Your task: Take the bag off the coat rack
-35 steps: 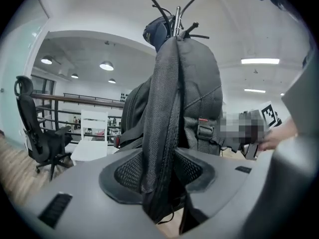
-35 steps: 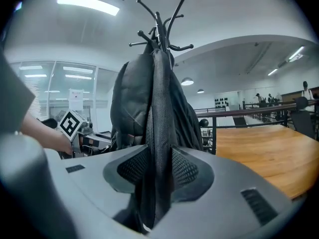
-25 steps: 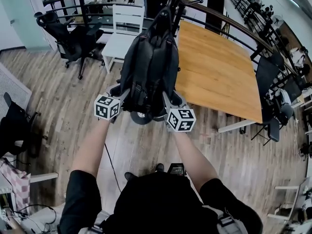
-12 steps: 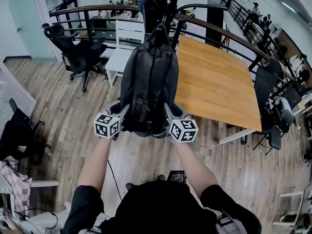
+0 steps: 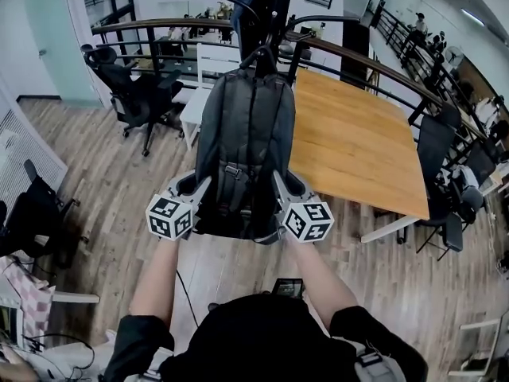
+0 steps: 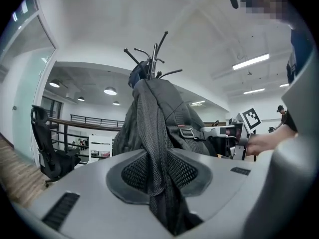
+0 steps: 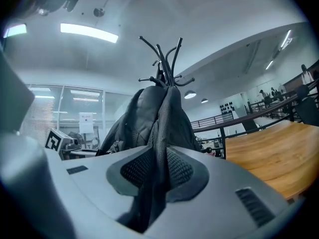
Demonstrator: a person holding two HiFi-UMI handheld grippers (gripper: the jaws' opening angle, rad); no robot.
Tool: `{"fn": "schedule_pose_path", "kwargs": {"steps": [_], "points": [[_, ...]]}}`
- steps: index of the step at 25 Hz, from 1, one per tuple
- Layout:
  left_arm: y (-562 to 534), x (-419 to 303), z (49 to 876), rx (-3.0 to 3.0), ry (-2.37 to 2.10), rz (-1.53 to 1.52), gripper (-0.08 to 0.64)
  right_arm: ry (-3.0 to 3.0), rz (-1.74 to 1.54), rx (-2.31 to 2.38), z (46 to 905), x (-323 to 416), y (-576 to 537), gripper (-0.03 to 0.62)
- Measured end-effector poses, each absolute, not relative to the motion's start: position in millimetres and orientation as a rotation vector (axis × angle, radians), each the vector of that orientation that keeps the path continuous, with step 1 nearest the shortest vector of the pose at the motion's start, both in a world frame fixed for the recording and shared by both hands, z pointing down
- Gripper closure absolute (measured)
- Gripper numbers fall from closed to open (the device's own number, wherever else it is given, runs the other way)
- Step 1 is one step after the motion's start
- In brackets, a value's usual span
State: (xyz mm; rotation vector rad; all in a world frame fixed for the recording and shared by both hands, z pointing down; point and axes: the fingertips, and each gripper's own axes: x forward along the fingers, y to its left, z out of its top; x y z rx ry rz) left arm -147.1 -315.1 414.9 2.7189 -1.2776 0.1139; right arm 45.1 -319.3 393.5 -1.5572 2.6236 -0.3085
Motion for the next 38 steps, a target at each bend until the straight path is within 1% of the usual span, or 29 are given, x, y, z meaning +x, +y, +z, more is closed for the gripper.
{"fn": "schedule_pose_path", "kwargs": {"steps": [15,22,28,38], "points": [[-264,-151,340,2.817,-1.328,0.043,0.448,2.630,-0.103,-1.419,314,38,-270,0.499],[-229,-153,320,2.806,-1.375,0.002,0.448,2.691,0.001,-1.286,293,35,-243,0.500],[-196,-165,335,2.714,-1.440,0.016,0.449,2.755,-0.040,-1.167,306,20,-216,0.503],[-154,-166,380,2.602,-1.579,0.085,0.451,2.812,-0.209,-0.992,363,18,-191,0.505]]}}
